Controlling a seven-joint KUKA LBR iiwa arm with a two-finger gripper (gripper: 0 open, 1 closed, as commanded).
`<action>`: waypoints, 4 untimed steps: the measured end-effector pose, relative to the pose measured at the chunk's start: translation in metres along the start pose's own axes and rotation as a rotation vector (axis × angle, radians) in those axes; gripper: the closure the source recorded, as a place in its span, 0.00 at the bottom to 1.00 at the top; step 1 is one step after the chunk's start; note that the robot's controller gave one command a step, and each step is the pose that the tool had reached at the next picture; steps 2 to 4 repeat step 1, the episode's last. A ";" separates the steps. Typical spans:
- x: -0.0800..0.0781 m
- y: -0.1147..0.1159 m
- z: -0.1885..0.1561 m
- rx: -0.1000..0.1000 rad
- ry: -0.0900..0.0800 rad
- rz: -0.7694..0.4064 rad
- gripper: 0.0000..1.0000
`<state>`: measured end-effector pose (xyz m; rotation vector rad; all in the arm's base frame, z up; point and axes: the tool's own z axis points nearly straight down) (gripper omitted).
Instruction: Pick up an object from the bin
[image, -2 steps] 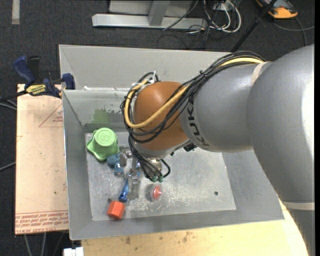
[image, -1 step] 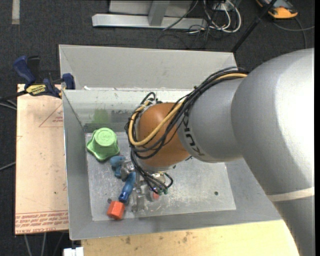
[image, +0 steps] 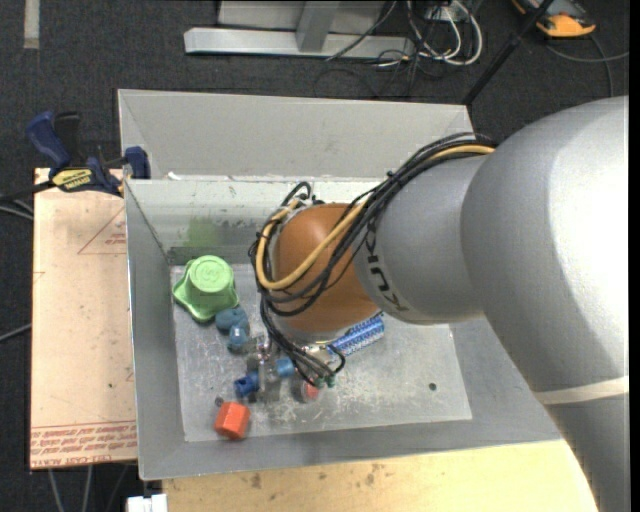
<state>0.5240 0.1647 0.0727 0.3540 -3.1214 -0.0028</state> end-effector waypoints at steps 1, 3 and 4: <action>0.042 -0.001 -0.158 0.001 -0.007 0.015 1.00; 0.042 -0.001 -0.158 0.001 -0.007 0.015 1.00; 0.042 -0.001 -0.158 0.001 -0.007 0.015 1.00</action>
Offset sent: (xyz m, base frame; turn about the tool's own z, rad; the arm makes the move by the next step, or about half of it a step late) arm -0.0417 -0.0117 0.1540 0.0155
